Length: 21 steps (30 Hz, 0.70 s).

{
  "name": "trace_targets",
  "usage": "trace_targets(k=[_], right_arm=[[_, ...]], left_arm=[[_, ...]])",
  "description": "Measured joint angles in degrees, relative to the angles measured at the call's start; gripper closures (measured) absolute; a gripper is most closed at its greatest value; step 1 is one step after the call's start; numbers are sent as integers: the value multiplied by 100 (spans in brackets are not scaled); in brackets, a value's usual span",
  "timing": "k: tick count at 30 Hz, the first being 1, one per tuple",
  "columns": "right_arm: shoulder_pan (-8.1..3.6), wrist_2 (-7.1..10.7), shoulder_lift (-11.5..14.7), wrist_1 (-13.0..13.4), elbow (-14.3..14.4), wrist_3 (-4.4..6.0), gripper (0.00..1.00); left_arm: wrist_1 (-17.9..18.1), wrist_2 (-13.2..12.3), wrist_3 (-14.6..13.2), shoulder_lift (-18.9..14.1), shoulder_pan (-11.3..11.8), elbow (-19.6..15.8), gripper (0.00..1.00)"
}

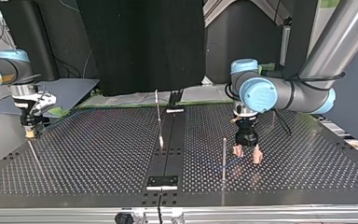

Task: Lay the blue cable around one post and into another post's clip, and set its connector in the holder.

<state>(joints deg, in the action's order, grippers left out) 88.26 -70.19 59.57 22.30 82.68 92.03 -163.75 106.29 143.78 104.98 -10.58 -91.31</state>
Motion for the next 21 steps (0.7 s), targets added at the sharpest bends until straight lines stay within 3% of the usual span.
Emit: trace_targets(k=[10, 13, 14, 15, 16, 17, 18, 19, 20, 21], right_arm=[[2, 3, 1, 1, -5, 0, 78], [2, 3, 1, 1, -5, 0, 72], [2, 3, 1, 1, -5, 0, 68], [2, 3, 1, 1, -5, 0, 57], [2, 3, 2, 0, -5, 0, 57], [2, 3, 1, 0, -5, 0, 46], [2, 3, 1, 0, -5, -1, 27], [2, 3, 1, 0, -5, -1, 27], [2, 3, 1, 0, -5, 0, 9], [2, 3, 1, 0, -5, 0, 0]], left_arm=[[0, -23, 0, 0, 12, 1, 0], [0, -31, 0, 0, 15, 1, 0], [0, -32, 0, 0, 16, 1, 0], [0, -33, 0, 0, 16, 1, 0], [0, -34, 0, -1, 16, 1, 0], [0, -34, 0, 0, 16, 1, 0], [0, -34, 0, 0, 16, 1, 0], [0, -35, 0, 0, 16, 1, 0], [0, -35, 0, 0, 17, 1, 0], [0, -35, 0, 0, 16, 1, 0]])
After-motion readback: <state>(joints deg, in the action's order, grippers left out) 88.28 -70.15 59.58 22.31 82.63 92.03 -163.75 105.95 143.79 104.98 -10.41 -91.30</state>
